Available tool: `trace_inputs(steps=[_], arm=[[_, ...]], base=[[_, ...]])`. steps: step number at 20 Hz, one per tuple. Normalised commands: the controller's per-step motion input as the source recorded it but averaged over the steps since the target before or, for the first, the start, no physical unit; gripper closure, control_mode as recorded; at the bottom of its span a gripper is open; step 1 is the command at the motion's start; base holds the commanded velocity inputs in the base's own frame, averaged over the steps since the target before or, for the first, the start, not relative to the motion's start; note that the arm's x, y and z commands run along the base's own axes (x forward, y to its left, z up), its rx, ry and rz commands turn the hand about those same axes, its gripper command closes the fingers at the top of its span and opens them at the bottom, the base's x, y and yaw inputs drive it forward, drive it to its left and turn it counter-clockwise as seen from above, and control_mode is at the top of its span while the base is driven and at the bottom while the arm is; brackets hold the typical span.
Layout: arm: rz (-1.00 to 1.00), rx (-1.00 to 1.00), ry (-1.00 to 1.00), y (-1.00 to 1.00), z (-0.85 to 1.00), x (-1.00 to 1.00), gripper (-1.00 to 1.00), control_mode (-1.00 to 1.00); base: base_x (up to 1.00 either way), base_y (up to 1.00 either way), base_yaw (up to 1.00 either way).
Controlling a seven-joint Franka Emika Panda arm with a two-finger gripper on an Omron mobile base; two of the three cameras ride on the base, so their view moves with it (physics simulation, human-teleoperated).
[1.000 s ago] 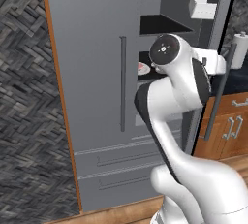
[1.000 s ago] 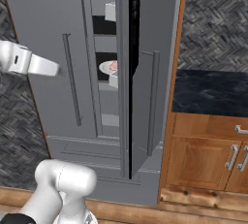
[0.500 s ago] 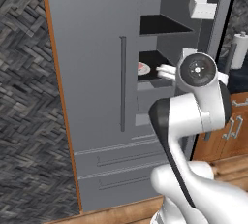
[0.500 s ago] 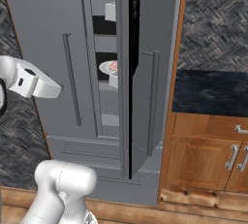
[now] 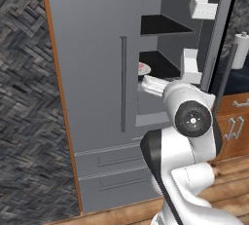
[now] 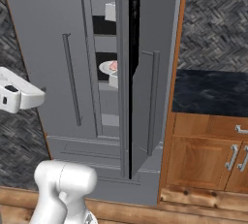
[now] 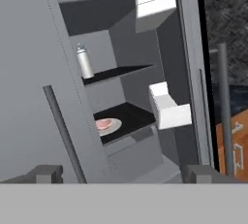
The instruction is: Retrieve the steak from the fridge and place it on the saucepan with marinade on the stove.
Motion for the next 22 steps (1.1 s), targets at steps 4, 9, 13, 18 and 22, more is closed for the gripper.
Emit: trace_inputs(steps=[4,9,13,18,22], arm=[[0.14,0.00,-0.34,0.11,0.00,-0.20,-1.00,-1.00],[0.10,0.00,-0.37,0.00,0.00,-0.21,-1.00,-1.00],[0.03,0.00,-0.08,0.00,0.00,-0.01,-1.00,-1.00],[0.00,0.00,0.00,0.00,0.00,0.04,-1.00,-1.00],[0.03,-0.02,0.00,0.00,-0.17,0.38,-1.00,-1.00]], base=[[0.00,0.00,0.00],[0.00,0.00,0.00],[0.00,0.00,0.00],[0.00,0.00,0.00],[0.00,0.00,0.00]])
